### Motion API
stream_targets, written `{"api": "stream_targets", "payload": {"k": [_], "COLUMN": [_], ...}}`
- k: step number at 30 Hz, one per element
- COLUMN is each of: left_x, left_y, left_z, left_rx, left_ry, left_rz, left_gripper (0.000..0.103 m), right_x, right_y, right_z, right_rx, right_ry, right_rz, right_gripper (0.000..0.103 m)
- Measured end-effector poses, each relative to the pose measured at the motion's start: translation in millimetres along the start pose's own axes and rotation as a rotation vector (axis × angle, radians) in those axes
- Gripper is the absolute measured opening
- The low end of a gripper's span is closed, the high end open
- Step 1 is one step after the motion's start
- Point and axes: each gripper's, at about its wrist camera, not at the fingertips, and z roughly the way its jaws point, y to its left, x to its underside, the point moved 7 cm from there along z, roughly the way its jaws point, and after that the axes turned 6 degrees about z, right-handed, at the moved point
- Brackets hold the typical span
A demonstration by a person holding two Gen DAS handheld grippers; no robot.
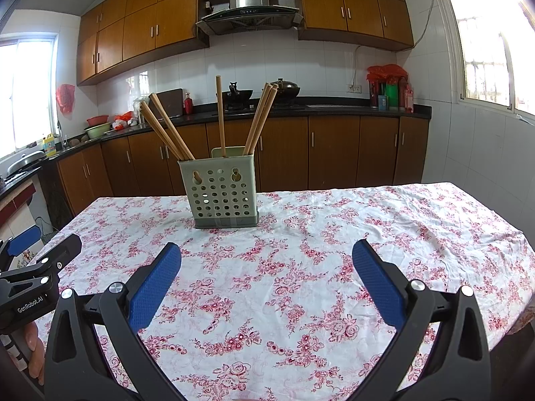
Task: Organize utensils
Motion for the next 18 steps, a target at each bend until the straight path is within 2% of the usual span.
{"api": "stream_targets", "payload": {"k": [18], "left_x": [1.6], "left_y": [1.2], "left_z": [3.2], "left_rx": [-0.006], "left_ry": [0.006], "left_rz": [-0.009], "left_gripper": [0.099], "right_x": [0.0], "right_y": [0.7], "right_z": [0.6], "right_rx": [0.000], "right_ry": [0.000], "right_rz": [0.003], "right_gripper": [0.101]}}
